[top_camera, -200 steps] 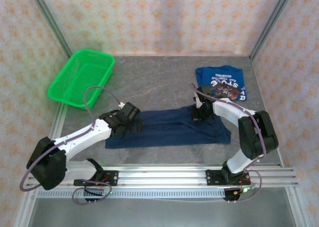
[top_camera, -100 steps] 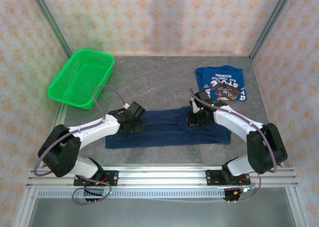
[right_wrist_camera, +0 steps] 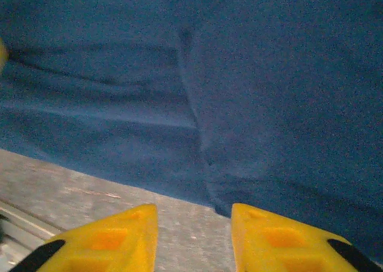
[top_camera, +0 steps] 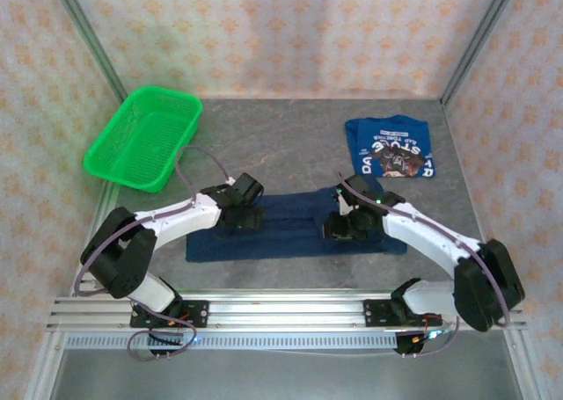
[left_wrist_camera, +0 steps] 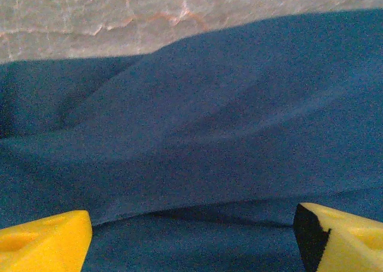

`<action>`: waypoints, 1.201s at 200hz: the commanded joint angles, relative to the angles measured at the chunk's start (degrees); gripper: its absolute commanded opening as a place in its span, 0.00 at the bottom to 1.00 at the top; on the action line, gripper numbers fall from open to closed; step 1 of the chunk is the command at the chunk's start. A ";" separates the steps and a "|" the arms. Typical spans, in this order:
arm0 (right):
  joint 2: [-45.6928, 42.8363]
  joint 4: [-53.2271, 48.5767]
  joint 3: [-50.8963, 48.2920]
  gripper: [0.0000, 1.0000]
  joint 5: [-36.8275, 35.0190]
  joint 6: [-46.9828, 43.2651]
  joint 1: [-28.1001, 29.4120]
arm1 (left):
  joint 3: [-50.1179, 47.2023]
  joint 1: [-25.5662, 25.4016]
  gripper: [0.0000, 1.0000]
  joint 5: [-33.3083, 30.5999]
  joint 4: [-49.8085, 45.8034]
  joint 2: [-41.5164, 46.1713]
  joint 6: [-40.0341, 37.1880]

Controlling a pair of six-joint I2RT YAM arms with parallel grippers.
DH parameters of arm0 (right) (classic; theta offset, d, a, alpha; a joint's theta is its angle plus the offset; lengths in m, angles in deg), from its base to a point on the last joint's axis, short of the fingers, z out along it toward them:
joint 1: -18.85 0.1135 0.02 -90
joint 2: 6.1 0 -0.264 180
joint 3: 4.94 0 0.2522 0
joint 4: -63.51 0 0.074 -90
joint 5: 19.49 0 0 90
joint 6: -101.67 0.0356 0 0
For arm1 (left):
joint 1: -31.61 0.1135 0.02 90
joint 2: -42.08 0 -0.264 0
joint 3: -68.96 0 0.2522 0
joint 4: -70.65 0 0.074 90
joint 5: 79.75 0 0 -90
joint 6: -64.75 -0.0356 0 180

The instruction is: Fold and stack the t-shirts

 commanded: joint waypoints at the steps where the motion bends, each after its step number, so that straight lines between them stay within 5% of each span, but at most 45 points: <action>1: -2.41 -0.12 5.27 0.41 -5.23 4.11 -2.27 | 2.42 -0.46 0.89 -0.21 -0.78 1.29 -0.67; 41: 11.29 -2.12 10.39 0.37 -7.57 8.46 -9.84 | 5.06 -0.38 0.89 -0.41 -2.16 1.09 -2.31; 150: 20.97 5.54 0.83 0.42 -20.83 26.00 -10.19 | 10.89 12.40 0.82 -1.91 -10.58 -13.86 -0.78; 204: 35.32 4.02 13.68 0.44 -24.51 28.31 -6.08 | 2.85 17.62 0.77 -0.79 -9.70 -12.60 3.91; 240: 48.71 -1.05 32.24 0.47 -26.33 25.36 -6.30 | 2.54 18.36 0.79 -2.04 -11.68 -9.40 5.26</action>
